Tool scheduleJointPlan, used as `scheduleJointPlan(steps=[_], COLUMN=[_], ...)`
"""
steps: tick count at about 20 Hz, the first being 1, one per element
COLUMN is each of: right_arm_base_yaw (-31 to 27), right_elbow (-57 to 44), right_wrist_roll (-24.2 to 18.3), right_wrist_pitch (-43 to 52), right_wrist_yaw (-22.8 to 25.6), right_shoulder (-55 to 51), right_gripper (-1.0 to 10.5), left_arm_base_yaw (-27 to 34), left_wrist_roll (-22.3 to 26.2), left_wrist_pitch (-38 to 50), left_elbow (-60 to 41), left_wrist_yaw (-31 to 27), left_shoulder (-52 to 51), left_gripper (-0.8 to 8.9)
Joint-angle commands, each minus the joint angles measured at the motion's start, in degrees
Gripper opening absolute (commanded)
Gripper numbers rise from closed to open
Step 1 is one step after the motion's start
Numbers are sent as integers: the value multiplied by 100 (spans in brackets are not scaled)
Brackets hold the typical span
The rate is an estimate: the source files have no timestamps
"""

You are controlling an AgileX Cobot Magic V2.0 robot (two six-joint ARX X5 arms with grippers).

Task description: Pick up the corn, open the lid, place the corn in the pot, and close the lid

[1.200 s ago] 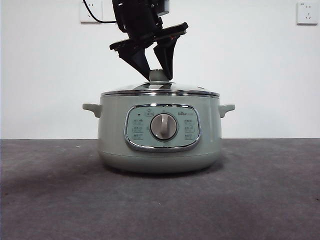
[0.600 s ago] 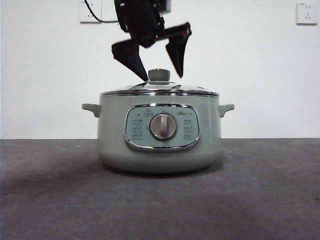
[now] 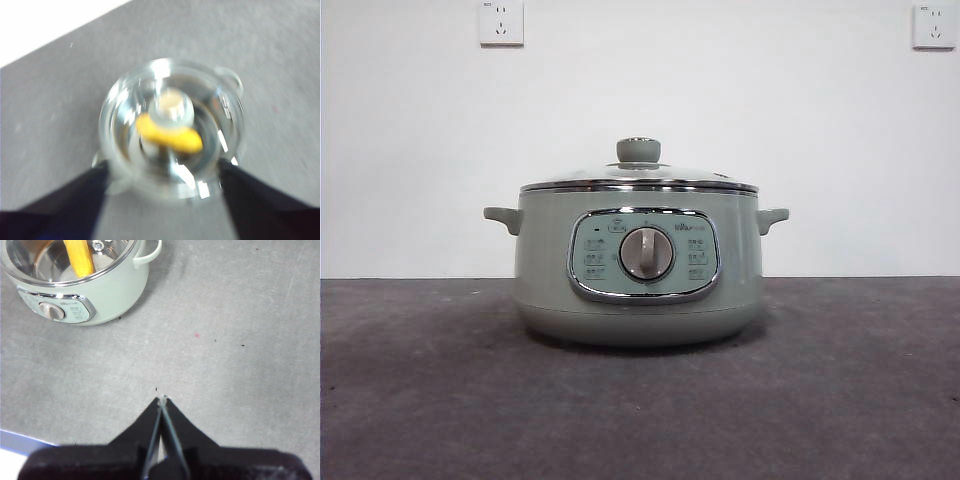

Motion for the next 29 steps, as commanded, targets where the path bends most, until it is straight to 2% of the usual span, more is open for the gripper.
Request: scheduleJointPlan(steps=[1, 7, 10, 13, 15, 16, 19, 21, 23, 26, 29], right_arm_base_yaw=[-4, -4, -4, -4, -4, -4, -4, -4, -4, -4, -4], right_elbow=[-68, -68, -68, -68, -68, -68, -68, -68, -68, -68, -68], right_wrist_roll=[57, 57, 57, 57, 57, 57, 57, 57, 57, 57, 57], right_wrist_pitch=[24, 24, 24, 24, 24, 24, 24, 24, 24, 22, 22], right_wrist_yaw=[24, 24, 24, 24, 24, 24, 24, 24, 24, 24, 24], right_shoulder=[-2, -2, 0, -2, 0, 0, 0, 0, 0, 0, 0], right_gripper=[-11, -12, -11, -12, -12, -12, -11, -11, -12, -11, -11], left_arm_base_yaw=[-24, -22, 9, 601, 1154, 1412, 2100, 2411, 2704, 3086, 3220], left_wrist_roll=[-221, -293, 522, 621, 621, 599, 551, 538, 372, -50, -118], left_wrist_pitch=[-396, -442, -505, -503, -389, 22, 2612, 4207, 5318, 5958, 5963], left_elbow=[-22, -22, -76, -841, -2000, -2774, -5569, -7357, -8815, -10266, -10904], left_wrist_yaw=[264, 387, 155, -55, -52, -37, 621, 686, 671, 671, 669], left_shoulder=[-420, -1086, -1174, -1552, -2002, -2323, -3718, -4806, -5827, -7114, -7825], left_gripper=[-3, -3, -3, -3, -3, -3, -3, -3, -3, -3, -3])
